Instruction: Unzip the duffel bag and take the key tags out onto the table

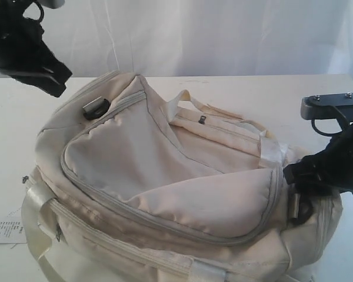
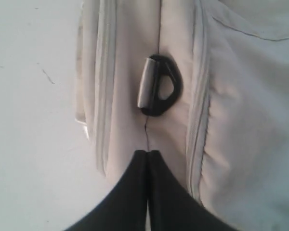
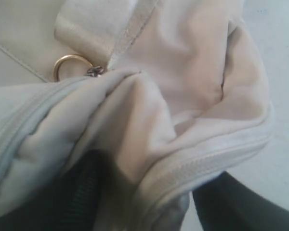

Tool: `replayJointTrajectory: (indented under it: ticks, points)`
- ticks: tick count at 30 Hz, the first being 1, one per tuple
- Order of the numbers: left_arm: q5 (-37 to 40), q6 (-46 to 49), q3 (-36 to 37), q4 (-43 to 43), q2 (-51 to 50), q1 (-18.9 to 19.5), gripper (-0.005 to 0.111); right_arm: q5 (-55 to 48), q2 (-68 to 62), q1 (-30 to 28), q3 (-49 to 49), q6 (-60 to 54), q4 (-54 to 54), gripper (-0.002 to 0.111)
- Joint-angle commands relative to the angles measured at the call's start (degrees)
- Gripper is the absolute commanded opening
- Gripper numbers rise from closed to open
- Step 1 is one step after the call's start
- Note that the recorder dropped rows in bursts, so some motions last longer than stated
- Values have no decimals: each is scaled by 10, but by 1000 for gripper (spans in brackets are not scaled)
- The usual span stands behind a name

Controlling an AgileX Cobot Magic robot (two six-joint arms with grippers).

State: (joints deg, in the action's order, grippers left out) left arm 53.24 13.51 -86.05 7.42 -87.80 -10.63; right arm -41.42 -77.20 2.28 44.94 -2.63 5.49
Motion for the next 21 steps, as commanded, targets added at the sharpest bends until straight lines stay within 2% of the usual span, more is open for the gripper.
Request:
replayJointTrajectory:
  ticks: [1,3,5,7,11,12,13,15,17,19,21]
  points:
    - [94,119,-76,189,-82,102,0,-12,-1,-1,3,-1,4,55]
    - [99,158,-84,241,-95,129,1,-16,-1,-1,3,-1,7,55]
    - [95,196,-84,260,-100,135,9,-16,-1,-1,3,-1,26,55]
    - [85,201,-84,261,-107,134,25,-19,-1,-1,3,-1,35,55]
    - [48,197,-79,264,-131,127,75,-20,-1,-1,3,-1,37,55]
    - [32,193,-72,264,-137,127,81,-20,-1,-1,3,-1,37,55]
    - [26,192,-67,264,-143,127,81,-20,-1,-1,3,-1,37,55]
    - [10,192,-52,264,-158,125,74,-20,-1,-1,3,-1,37,55]
    - [7,192,-39,264,-169,125,60,-20,-1,-1,3,-1,37,55]
    - [9,192,-27,264,-175,125,35,-20,-1,-1,3,-1,37,55]
    - [23,194,-13,268,-175,125,4,-16,-1,-1,3,-2,35,54]
